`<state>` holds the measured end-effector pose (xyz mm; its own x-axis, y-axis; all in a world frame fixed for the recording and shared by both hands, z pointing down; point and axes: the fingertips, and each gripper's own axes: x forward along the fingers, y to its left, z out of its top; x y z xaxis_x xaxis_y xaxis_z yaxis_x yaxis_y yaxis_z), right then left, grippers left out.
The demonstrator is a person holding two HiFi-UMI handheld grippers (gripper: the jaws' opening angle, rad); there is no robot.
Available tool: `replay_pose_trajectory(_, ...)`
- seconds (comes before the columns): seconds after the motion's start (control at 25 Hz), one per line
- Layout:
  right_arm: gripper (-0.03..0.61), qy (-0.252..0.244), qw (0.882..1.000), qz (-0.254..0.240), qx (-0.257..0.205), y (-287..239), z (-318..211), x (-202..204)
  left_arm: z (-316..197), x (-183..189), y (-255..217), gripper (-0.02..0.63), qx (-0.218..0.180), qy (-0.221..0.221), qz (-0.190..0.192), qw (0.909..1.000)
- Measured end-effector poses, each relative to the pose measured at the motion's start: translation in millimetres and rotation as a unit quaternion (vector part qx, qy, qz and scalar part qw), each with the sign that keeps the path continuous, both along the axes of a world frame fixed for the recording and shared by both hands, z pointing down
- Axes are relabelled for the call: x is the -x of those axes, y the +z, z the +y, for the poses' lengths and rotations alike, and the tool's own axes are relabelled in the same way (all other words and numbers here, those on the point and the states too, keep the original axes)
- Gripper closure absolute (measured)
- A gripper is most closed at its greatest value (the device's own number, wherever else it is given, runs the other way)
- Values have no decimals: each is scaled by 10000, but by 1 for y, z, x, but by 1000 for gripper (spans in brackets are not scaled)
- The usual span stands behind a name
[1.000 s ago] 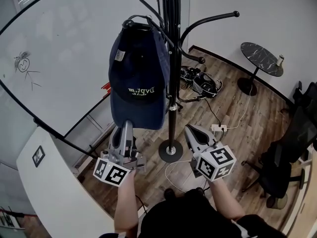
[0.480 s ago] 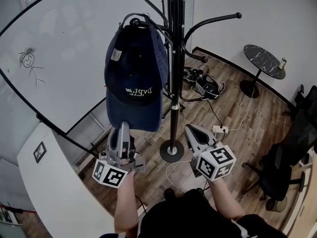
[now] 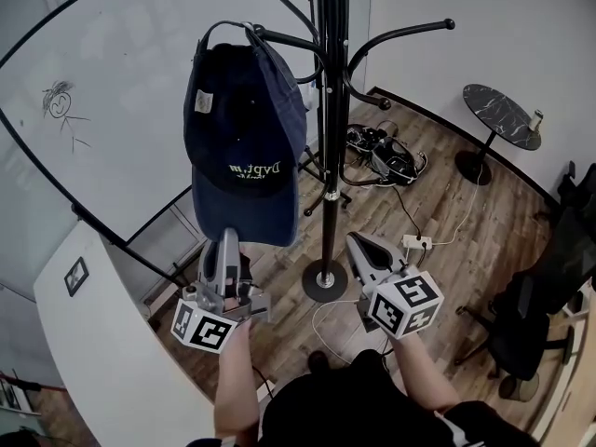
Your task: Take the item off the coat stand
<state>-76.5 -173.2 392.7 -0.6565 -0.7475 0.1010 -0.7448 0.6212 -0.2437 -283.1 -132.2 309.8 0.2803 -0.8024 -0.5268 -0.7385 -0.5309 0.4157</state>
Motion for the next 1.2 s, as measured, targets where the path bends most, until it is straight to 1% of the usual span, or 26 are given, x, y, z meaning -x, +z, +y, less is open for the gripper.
replay_pose_trajectory(0.2,546,-173,9998,-81,56,-5,-3,-10,11,-8,-4,581,10,-246,-40,9997)
replay_pose_trajectory(0.44,546,-539,9983,-125,172,-16,-18,-13,15,-11,0,581,302,-717,33,9970)
replay_pose_trajectory(0.56,546,-733,9969,-138,233,-12,-15,-17,25,-15,10,581,477,-989,91,9939)
replay_pose_trajectory(0.68,546,-917,9954,-133,259,-5,-2,-30,44,-26,26,581,673,-1288,179,9892)
replay_pose_trajectory(0.8,546,-995,9945,-134,286,-8,-2,-41,52,-36,26,581,812,-1478,212,9855)
replay_pose_trajectory(0.88,546,-997,9944,-147,316,-12,-4,-52,54,-47,24,581,909,-1545,185,9836)
replay_pose_trajectory(1.2,546,-1140,9929,-177,291,-2,18,-112,81,-120,46,581,1205,-1622,184,9792)
